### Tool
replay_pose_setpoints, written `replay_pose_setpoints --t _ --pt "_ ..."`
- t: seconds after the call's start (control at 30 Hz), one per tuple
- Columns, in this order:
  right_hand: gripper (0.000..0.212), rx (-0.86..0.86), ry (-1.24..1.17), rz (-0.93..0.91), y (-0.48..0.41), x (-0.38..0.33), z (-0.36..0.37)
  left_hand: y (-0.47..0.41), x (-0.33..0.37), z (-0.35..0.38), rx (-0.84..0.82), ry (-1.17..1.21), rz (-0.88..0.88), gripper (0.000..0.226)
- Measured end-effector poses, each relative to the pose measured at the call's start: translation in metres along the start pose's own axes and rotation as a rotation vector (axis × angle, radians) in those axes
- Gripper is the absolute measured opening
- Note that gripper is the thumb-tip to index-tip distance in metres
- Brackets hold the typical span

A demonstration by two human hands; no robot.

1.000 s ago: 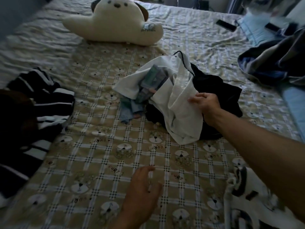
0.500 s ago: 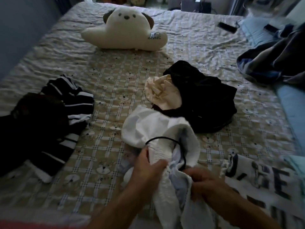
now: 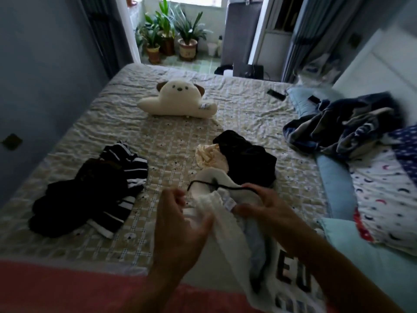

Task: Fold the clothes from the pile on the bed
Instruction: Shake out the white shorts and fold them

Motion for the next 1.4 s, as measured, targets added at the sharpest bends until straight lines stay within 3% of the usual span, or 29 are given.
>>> replay_pose_setpoints --t 0.07,0.23,0.3,0.37,0.43,0.57,0.67,0.73,0.8,0.87,0.93,1.03,1.13,1.27,1.4 --pt "0.017 -0.042 0.038 -0.187 0.016 -0.055 0.000 -0.014 0.050 -0.031 0.059 0.028 0.248 0.053" --pt "0.012 -0.043 0.147 -0.508 0.054 -0.170 -0.009 -0.042 0.152 -0.075 -0.084 0.085 0.638 0.072" --pt "0.012 -0.040 0.222 -0.583 0.068 -0.205 -0.013 -0.052 0.179 -0.088 -0.155 0.098 0.640 0.053" --pt "0.010 -0.013 0.307 -0.649 0.081 -0.233 -0.017 -0.057 0.208 -0.098 -0.238 0.142 0.670 0.021" --pt "0.012 0.035 0.360 -0.674 0.093 -0.254 -0.026 -0.057 0.234 -0.108 -0.283 0.152 0.719 0.018" --pt "0.025 0.068 0.487 -0.661 0.114 -0.276 -0.045 -0.078 0.268 -0.123 -0.511 0.417 0.428 0.024" --pt "0.035 0.108 0.577 -0.646 0.117 -0.279 -0.050 -0.121 0.269 -0.113 -0.477 0.258 0.237 0.021" --pt "0.041 0.142 0.651 -0.647 0.113 -0.280 -0.050 -0.136 0.257 -0.101 -0.452 -0.063 0.239 0.006" --pt "0.045 0.163 0.650 -0.631 0.108 -0.281 -0.053 -0.139 0.248 -0.101 -0.313 -0.367 0.286 0.026" --pt "0.049 0.150 0.645 -0.628 0.102 -0.283 -0.054 -0.118 0.255 -0.106 -0.279 -0.167 0.316 0.029" --pt "0.051 0.143 0.638 -0.628 0.097 -0.286 -0.055 -0.097 0.254 -0.106 -0.297 0.135 0.222 0.054" --pt "0.052 0.152 0.640 -0.657 0.091 -0.292 -0.056 -0.060 0.245 -0.090 -0.352 0.047 0.332 0.070" --pt "0.058 0.115 0.613 -0.676 0.087 -0.299 -0.059 -0.053 0.231 -0.077 -0.313 -0.261 0.541 0.054" --pt "0.055 0.220 0.699 -0.686 0.083 -0.298 -0.094 -0.105 0.217 -0.098 -0.209 -0.562 0.453 0.009" --pt "0.040 0.383 0.972 -0.601 0.067 -0.265 -0.136 -0.147 0.263 -0.140 -0.098 -0.543 0.532 0.013"
Point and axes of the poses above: each hand's wrist, its own y-axis away from the middle knuckle, its own z-axis out of the palm, x = y × z, the point moved 7 cm from there along -y, towards the middle knuckle, and after that the axes turned 9 degrees about x, right-handed, at the moved point
